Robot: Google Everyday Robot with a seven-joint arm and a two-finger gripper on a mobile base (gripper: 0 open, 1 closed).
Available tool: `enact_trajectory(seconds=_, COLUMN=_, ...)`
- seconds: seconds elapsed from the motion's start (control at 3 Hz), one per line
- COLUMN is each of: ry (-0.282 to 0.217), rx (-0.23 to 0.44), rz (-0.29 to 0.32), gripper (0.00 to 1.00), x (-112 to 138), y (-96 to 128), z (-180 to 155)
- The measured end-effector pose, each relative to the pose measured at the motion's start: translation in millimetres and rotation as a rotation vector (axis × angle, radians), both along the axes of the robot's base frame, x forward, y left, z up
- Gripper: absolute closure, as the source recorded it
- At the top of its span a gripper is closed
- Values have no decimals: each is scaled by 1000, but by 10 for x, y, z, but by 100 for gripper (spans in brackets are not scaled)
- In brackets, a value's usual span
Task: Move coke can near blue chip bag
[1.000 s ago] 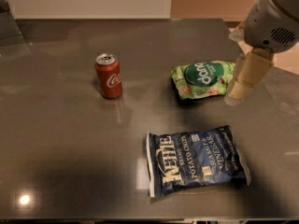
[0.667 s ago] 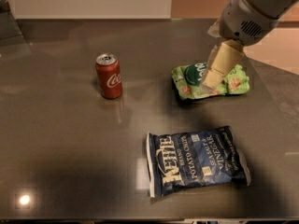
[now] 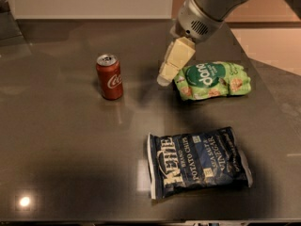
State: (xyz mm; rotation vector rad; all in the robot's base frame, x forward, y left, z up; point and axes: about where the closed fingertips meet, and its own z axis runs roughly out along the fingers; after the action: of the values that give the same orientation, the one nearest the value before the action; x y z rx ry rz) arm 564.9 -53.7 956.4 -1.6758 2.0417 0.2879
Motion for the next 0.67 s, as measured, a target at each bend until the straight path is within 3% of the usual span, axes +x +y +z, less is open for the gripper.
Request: enact_trajectory(seconds=0.67, ry=-12, rx=63, rz=68, gripper=0, x=191, y=747, z=-244)
